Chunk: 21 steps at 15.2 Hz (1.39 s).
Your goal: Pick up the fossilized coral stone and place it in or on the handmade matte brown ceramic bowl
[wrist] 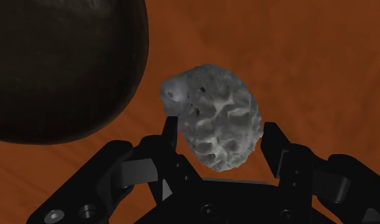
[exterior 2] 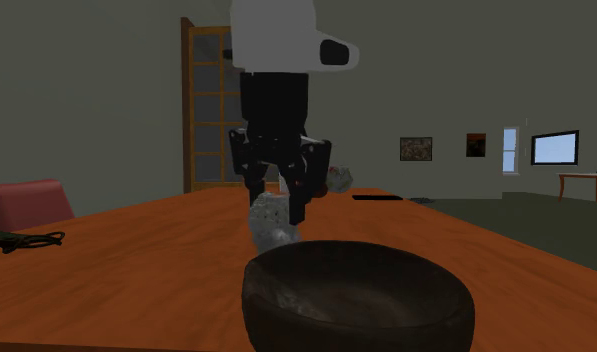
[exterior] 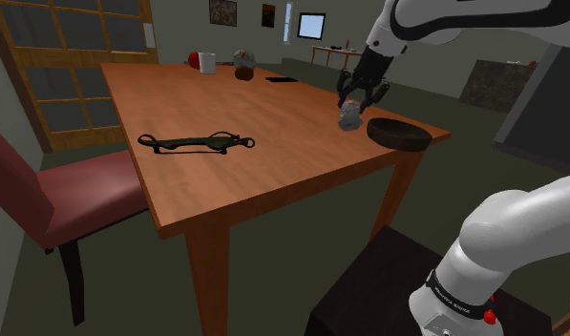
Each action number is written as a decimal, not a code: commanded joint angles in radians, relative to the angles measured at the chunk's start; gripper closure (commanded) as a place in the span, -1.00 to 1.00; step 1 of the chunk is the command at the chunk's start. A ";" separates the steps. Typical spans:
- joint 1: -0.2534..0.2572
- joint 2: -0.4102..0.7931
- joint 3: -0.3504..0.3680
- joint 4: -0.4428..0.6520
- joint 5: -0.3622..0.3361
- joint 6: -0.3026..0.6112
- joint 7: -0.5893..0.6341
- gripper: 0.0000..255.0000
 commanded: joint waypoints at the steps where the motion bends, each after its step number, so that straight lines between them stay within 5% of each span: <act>1: 0.000 0.004 -0.001 0.031 0.000 -0.027 0.000 1.00; 16: -0.001 0.064 -0.002 0.283 -0.003 -0.220 0.004 1.00; 21: -0.007 -0.074 -0.026 0.203 -0.009 -0.278 -0.022 1.00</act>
